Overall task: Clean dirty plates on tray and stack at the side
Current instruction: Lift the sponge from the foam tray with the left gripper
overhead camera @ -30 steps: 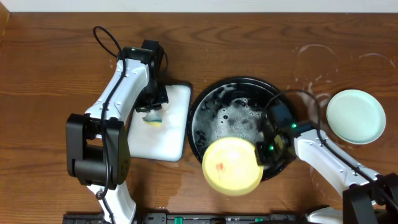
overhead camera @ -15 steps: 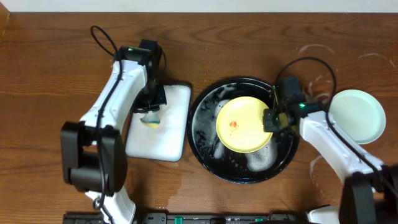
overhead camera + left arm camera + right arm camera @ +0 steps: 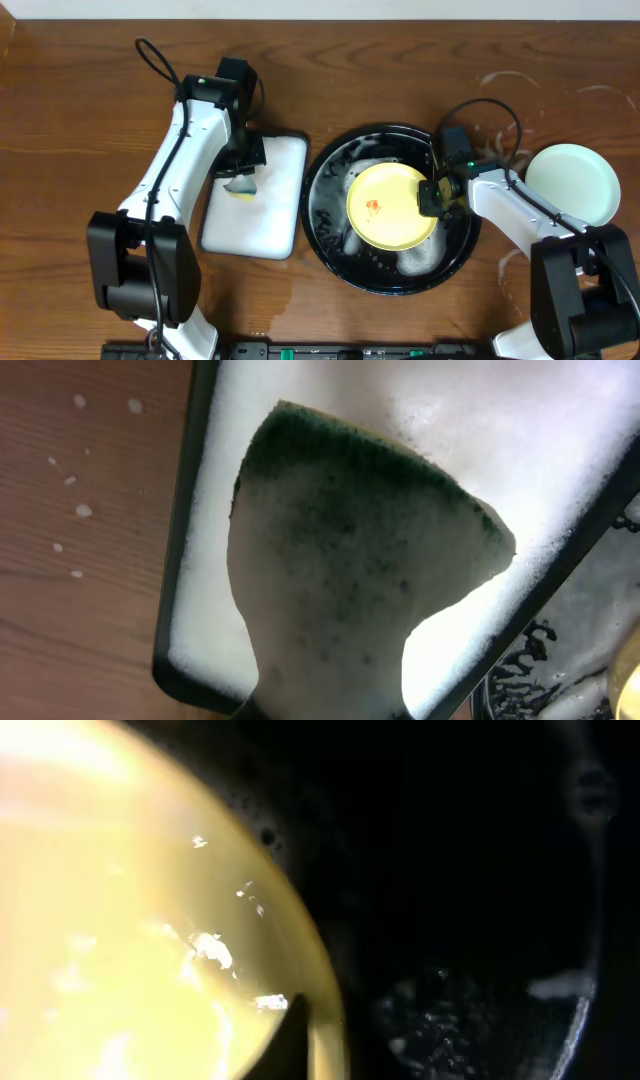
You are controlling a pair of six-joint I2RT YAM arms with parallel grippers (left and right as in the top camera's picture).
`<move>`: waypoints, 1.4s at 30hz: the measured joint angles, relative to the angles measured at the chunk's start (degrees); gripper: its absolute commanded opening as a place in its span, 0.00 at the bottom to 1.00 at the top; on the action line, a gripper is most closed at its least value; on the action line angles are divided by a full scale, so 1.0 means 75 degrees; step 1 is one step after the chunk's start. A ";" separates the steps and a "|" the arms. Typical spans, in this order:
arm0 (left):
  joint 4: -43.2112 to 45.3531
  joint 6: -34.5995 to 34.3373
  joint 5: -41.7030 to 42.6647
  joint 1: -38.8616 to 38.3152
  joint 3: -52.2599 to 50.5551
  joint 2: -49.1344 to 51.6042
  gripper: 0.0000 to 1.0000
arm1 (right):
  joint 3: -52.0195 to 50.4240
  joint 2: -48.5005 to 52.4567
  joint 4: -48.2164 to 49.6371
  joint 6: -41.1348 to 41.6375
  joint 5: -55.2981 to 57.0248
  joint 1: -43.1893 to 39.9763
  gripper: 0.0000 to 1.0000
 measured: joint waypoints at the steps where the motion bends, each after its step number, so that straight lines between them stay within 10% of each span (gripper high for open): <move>1: 0.0038 0.0000 0.0000 0.0000 0.0000 0.0000 0.08 | 0.0020 -0.0015 0.0029 -0.0029 0.0017 0.0000 0.01; 26: 0.5187 0.0000 0.0026 -0.0009 -0.3724 -0.0119 0.08 | 0.0073 0.0047 0.0157 -0.0102 -0.0064 -0.0058 0.01; 42: 0.2247 0.0000 0.0245 -0.0009 -0.1448 -0.0140 0.08 | 0.0099 0.0067 0.0108 -0.0105 -0.0067 -0.0058 0.01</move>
